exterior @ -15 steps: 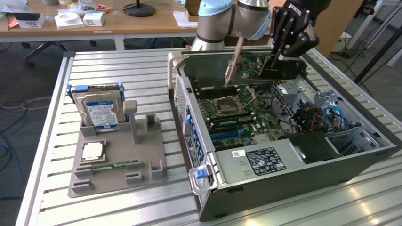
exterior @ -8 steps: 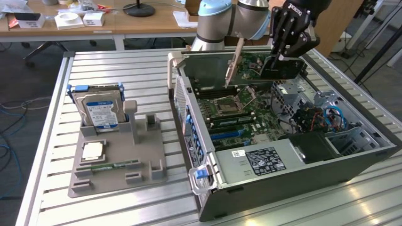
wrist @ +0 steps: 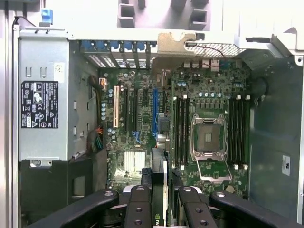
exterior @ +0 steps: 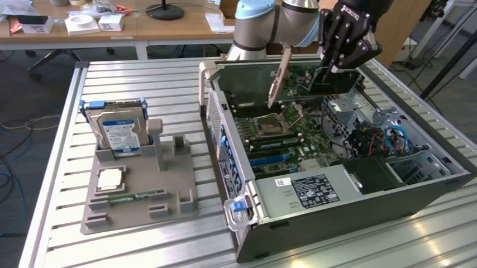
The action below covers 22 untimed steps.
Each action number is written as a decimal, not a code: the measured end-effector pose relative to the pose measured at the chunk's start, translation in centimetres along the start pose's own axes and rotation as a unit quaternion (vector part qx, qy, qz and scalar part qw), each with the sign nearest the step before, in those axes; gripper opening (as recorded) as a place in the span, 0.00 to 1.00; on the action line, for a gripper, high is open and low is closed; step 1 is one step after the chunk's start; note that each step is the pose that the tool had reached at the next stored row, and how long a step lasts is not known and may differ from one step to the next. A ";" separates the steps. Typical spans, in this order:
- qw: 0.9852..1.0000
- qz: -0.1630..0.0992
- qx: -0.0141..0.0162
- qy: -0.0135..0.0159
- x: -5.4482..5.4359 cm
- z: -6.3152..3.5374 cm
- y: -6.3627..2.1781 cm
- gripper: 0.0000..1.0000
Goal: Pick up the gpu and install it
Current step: 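Insert the gpu into the slot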
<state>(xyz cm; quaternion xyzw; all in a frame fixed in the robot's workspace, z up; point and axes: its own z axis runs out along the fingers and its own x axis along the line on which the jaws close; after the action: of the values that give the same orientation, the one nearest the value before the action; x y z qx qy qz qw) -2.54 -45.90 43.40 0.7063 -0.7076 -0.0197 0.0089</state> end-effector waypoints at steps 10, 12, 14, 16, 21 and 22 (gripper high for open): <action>1.000 -0.012 0.000 0.001 0.0 0.74 0.00 0.26; 1.000 -0.014 0.000 0.001 0.0 0.91 0.00 0.26; 1.000 -0.015 0.000 0.001 0.0 1.06 -0.01 0.26; 1.000 -0.015 0.000 0.001 0.0 1.20 -0.01 0.26; 1.000 -0.015 0.000 0.001 0.0 1.68 -0.03 0.26; 1.000 -0.016 0.000 0.001 0.0 1.77 -0.03 0.26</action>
<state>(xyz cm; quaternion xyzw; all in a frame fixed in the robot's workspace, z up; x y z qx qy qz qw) -2.57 -45.90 41.63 0.7172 -0.6965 -0.0195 0.0092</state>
